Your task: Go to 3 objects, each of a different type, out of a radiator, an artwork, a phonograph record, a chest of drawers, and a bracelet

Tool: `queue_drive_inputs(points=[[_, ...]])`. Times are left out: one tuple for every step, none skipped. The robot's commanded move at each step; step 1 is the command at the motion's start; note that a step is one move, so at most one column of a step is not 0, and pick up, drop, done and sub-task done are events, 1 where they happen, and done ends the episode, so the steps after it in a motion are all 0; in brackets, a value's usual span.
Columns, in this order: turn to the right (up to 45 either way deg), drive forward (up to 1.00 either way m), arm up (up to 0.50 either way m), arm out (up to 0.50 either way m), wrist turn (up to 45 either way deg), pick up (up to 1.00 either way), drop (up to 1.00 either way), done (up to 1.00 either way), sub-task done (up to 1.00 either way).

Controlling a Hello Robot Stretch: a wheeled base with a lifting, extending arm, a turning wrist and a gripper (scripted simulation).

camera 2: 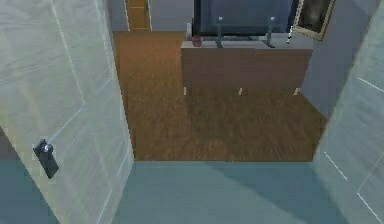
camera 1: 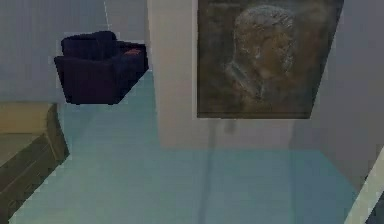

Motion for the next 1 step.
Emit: queue_drive_inputs(points=[[0.0, 0.85, 0.00, 0.00, 0.0, 0.00, 0.00, 0.00, 0.00]])
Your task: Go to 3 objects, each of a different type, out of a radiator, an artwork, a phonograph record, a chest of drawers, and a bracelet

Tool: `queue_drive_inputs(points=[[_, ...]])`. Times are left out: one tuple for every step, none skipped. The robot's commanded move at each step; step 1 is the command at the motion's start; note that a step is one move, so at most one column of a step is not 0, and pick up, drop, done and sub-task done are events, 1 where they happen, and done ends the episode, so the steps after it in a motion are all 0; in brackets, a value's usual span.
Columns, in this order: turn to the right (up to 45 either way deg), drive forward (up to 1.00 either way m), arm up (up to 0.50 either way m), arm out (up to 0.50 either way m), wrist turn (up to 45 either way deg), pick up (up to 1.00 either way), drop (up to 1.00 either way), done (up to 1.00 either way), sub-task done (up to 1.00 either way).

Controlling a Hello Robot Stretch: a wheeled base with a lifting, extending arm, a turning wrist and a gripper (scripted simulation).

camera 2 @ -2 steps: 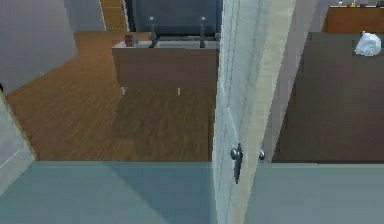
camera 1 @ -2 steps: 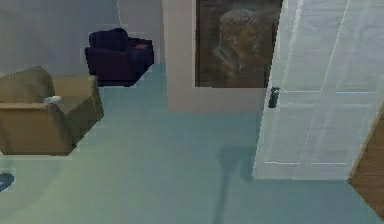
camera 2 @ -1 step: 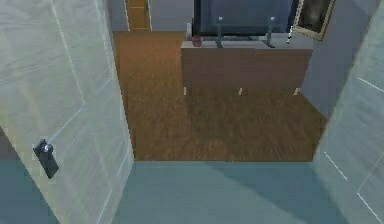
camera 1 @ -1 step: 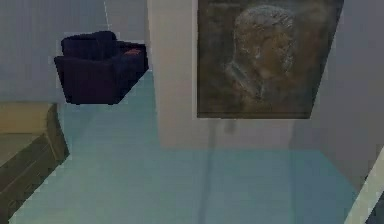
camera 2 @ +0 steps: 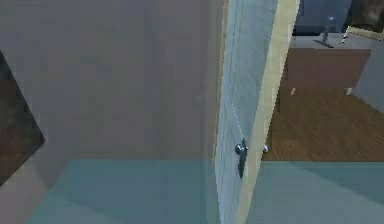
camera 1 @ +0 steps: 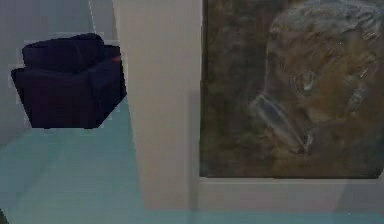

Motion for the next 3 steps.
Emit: queue_drive_inputs(points=[[45.0, 0.00, 0.00, 0.00, 0.0, 0.00, 0.00, 0.00, 0.00], [0.0, 0.45, 0.00, 0.00, 0.0, 0.00, 0.00, 0.00, 0.00], [-18.0, 0.00, 0.00, 0.00, 0.0, 0.00, 0.00, 0.00, 0.00]])
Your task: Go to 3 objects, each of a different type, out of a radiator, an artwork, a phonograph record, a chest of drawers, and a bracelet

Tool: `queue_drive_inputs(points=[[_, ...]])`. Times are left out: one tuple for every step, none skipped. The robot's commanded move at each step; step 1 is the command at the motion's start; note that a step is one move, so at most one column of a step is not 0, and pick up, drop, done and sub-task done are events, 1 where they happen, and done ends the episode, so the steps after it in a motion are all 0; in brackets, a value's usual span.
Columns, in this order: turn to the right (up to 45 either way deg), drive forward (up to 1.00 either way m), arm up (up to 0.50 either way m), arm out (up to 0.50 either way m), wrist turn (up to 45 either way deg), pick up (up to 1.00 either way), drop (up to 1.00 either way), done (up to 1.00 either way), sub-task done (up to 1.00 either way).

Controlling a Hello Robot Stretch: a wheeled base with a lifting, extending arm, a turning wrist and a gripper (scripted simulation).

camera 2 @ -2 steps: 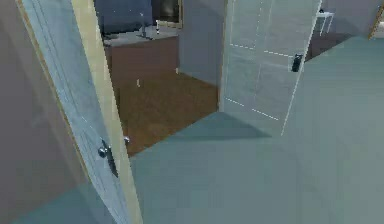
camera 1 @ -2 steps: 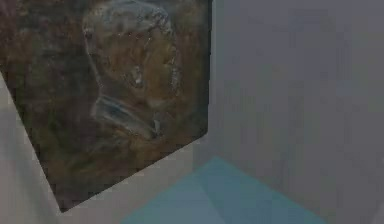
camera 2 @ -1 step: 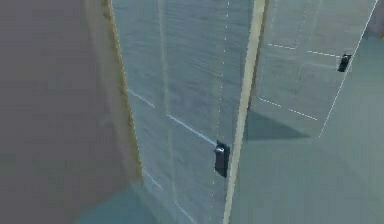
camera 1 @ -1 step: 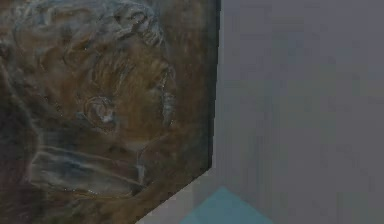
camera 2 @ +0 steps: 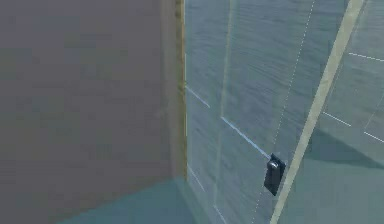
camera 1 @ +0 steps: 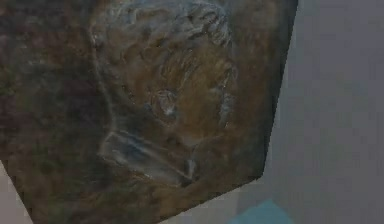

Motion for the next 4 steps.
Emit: queue_drive_inputs(points=[[0.0, 0.00, 0.00, 0.00, 0.0, 0.00, 0.00, 0.00, 1.00], [-45.0, 0.00, 0.00, 0.00, 0.0, 0.00, 0.00, 0.00, 0.00], [-45.0, 0.00, 0.00, 0.00, 0.0, 0.00, 0.00, 0.00, 0.00], [-45.0, 0.00, 0.00, 0.00, 0.0, 0.00, 0.00, 0.00, 0.00]])
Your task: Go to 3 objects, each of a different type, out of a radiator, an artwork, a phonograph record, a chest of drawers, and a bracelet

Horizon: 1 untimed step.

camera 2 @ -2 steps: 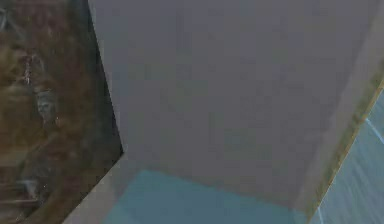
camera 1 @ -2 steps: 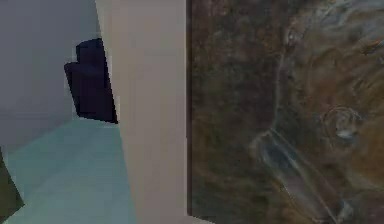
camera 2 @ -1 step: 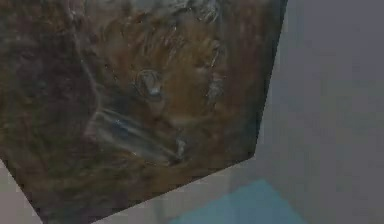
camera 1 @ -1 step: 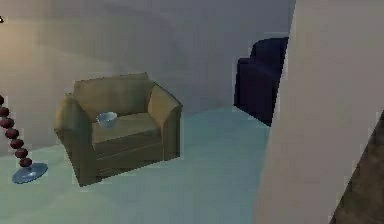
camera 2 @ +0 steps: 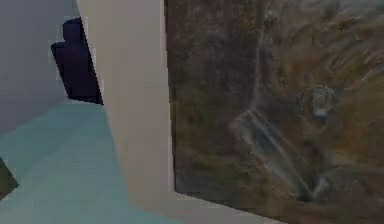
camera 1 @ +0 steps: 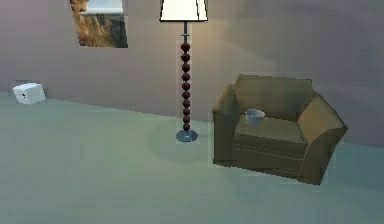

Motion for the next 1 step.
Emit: queue_drive_inputs(points=[[-27.0, 0.00, 0.00, 0.00, 0.0, 0.00, 0.00, 0.00, 0.00]])
